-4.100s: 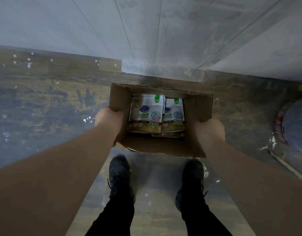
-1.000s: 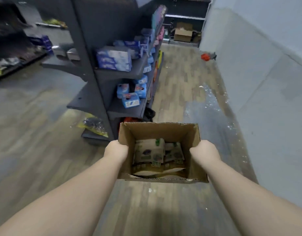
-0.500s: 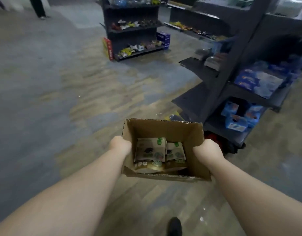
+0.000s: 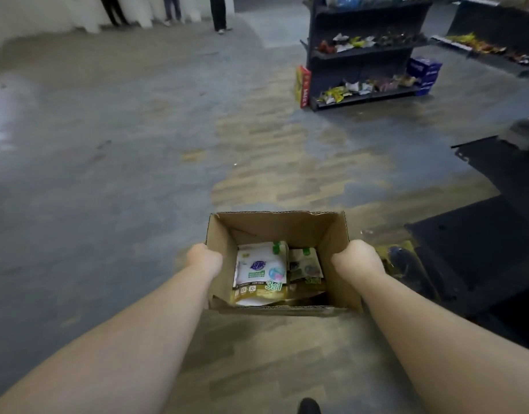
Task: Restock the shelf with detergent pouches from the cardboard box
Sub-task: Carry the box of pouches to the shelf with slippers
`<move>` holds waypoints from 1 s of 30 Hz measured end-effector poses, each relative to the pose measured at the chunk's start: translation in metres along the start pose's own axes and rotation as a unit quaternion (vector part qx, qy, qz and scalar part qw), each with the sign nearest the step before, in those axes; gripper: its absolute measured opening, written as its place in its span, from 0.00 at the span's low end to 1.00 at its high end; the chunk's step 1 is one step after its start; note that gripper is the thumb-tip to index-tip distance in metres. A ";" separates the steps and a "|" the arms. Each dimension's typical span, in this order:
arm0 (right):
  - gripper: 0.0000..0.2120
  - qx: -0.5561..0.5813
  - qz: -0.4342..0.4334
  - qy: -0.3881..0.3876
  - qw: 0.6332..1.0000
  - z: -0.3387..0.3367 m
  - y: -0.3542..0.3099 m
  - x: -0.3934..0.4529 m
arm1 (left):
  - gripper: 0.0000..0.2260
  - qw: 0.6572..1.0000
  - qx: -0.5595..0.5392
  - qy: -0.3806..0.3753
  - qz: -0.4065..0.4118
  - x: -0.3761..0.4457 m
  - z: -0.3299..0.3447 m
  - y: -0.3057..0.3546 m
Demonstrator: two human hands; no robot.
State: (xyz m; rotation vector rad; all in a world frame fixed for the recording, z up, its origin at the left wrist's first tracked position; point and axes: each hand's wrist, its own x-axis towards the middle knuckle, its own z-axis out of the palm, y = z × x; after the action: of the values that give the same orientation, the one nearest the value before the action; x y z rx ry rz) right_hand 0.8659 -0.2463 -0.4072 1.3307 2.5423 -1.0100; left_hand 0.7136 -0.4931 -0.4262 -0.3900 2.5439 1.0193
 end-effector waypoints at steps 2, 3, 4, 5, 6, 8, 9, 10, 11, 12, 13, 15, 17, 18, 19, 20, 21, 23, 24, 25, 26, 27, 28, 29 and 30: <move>0.06 -0.008 -0.019 -0.015 1.000 -0.009 -0.018 0.032 | 0.08 1.000 -0.014 0.022 -0.016 0.017 0.003 0.017; 0.06 -0.015 -0.025 -0.020 0.999 -0.013 -0.028 0.047 | 0.07 0.999 -0.022 0.030 -0.021 0.025 0.005 0.025; 0.06 -0.019 -0.030 -0.024 0.999 -0.016 -0.037 0.060 | 0.07 0.999 -0.031 0.036 -0.024 0.032 0.006 0.033; 0.07 -0.022 -0.036 -0.029 0.999 -0.019 -0.046 0.074 | 0.06 0.998 -0.042 0.041 -0.031 0.041 0.008 0.039; 0.07 -0.024 -0.043 -0.034 0.998 -0.020 -0.055 0.087 | 0.06 0.997 -0.049 0.045 -0.038 0.047 0.009 0.045; 0.09 -0.030 -0.051 -0.041 0.997 -0.021 -0.071 0.112 | 0.04 0.996 -0.057 0.053 -0.045 0.065 0.010 0.057; 0.09 -0.034 -0.053 -0.043 0.997 -0.020 -0.079 0.125 | 0.04 0.996 -0.060 0.056 -0.046 0.075 0.012 0.063; 0.09 -0.039 -0.053 -0.045 0.997 -0.020 -0.088 0.137 | 0.03 0.995 -0.065 0.054 -0.048 0.085 0.013 0.071; 0.09 -0.043 -0.052 -0.046 0.997 -0.018 -0.097 0.150 | 0.03 0.995 -0.064 0.052 -0.051 0.097 0.014 0.078; 0.09 -0.046 -0.051 -0.047 0.997 -0.017 -0.106 0.163 | 0.03 0.995 -0.062 0.052 -0.053 0.110 0.015 0.086; 0.09 -0.049 -0.048 -0.048 0.996 -0.014 -0.116 0.177 | 0.05 0.995 -0.059 0.051 -0.054 0.125 0.017 0.092; 0.10 -0.055 -0.040 -0.047 0.997 -0.008 -0.136 0.205 | 0.08 0.996 -0.056 0.042 -0.057 0.160 0.020 0.109; 0.10 -0.058 -0.030 -0.038 0.997 -0.001 -0.158 0.236 | 0.09 0.997 -0.057 0.034 -0.049 0.200 0.023 0.129; 0.10 -0.060 -0.027 -0.033 0.997 0.001 -0.170 0.251 | 0.10 0.997 -0.056 0.027 -0.044 0.222 0.024 0.140; 0.10 -0.061 -0.024 -0.026 0.998 0.003 -0.182 0.267 | 0.10 0.998 -0.055 0.018 -0.040 0.243 0.026 0.153; 0.10 -0.060 -0.021 -0.019 0.998 0.004 -0.195 0.283 | 0.10 0.998 -0.053 0.010 -0.034 0.263 0.026 0.167; 0.10 -0.059 -0.017 -0.012 0.998 0.004 -0.209 0.299 | 0.08 0.998 -0.051 0.003 -0.027 0.282 0.027 0.182; 0.10 -0.063 -0.010 0.000 0.998 0.001 -0.236 0.327 | 0.02 0.998 -0.052 -0.009 -0.016 0.317 0.024 0.211; 0.10 -0.062 -0.006 0.006 0.998 -0.002 -0.248 0.340 | 0.04 0.998 -0.054 -0.012 -0.010 0.335 0.022 0.225; 0.10 -0.057 -0.002 0.010 0.998 -0.005 -0.260 0.353 | 0.04 0.999 -0.049 -0.016 -0.003 0.351 0.021 0.240; 0.10 -0.053 0.002 0.015 0.998 -0.009 -0.271 0.365 | 0.04 0.999 -0.041 -0.021 0.004 0.366 0.019 0.255; 0.10 -0.050 0.008 0.020 0.998 -0.012 -0.281 0.376 | 0.04 0.999 -0.032 -0.027 0.012 0.379 0.018 0.270; 0.11 -0.046 0.014 0.025 0.999 -0.016 -0.290 0.388 | 0.04 0.999 -0.026 -0.031 0.019 0.391 0.017 0.285; 0.11 -0.041 0.019 0.029 0.999 -0.020 -0.297 0.400 | 0.04 0.999 -0.022 -0.034 0.026 0.404 0.019 0.300; 0.11 -0.036 0.024 0.033 0.999 -0.024 -0.303 0.412 | 0.06 0.999 -0.018 -0.037 0.031 0.415 0.021 0.315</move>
State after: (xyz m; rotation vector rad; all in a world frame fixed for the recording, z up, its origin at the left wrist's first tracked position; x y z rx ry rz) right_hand 0.3869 -0.0658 -0.3874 1.4207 2.5535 -0.8726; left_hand 0.2270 -0.3060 -0.4315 -0.2799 2.4889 1.0827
